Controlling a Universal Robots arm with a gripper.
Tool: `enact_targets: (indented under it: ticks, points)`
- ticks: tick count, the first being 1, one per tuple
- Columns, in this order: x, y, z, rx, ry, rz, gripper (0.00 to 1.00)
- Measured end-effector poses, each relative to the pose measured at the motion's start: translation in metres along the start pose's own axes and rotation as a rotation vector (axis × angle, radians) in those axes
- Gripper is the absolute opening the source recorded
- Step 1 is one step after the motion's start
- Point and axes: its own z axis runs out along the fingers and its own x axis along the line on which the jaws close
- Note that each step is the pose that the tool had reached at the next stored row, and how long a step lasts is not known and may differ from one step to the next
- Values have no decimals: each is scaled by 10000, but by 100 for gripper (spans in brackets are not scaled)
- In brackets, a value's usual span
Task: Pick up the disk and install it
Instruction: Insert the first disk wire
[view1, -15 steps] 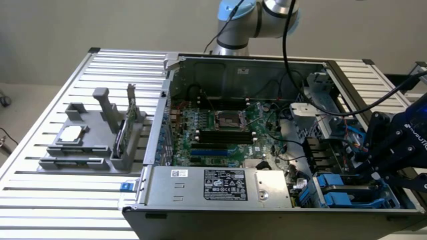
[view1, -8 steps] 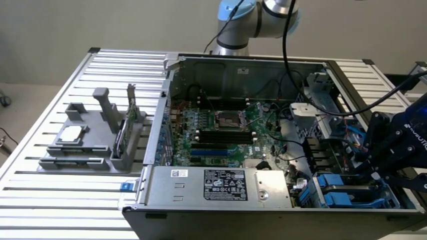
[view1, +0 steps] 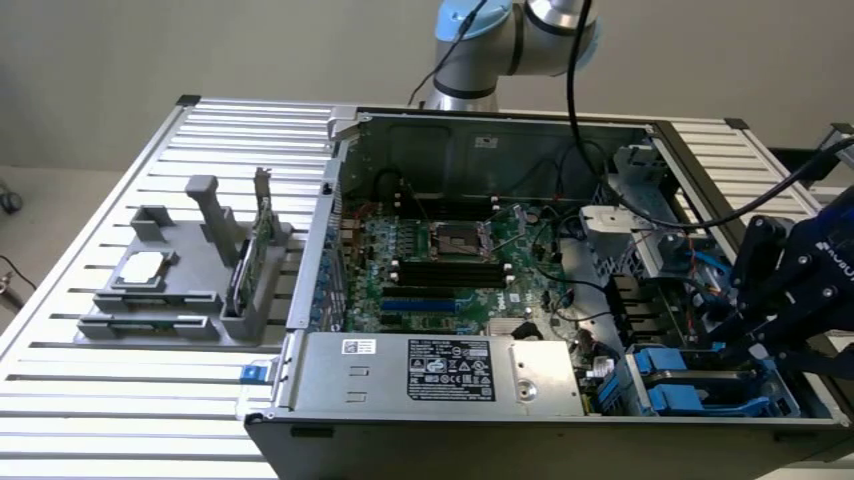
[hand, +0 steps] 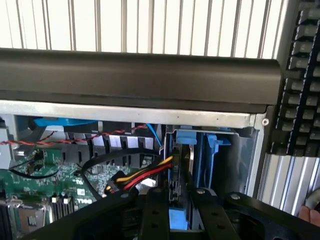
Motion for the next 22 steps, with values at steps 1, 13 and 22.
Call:
enact_targets:
  ticks: [1, 13, 22]
  points:
    - [2, -7, -45, 0, 2, 0, 25]
    - [34, -117, -485, 1, 3, -2, 25]
    - [156, -338, -432, -307, -18, -12, 25]
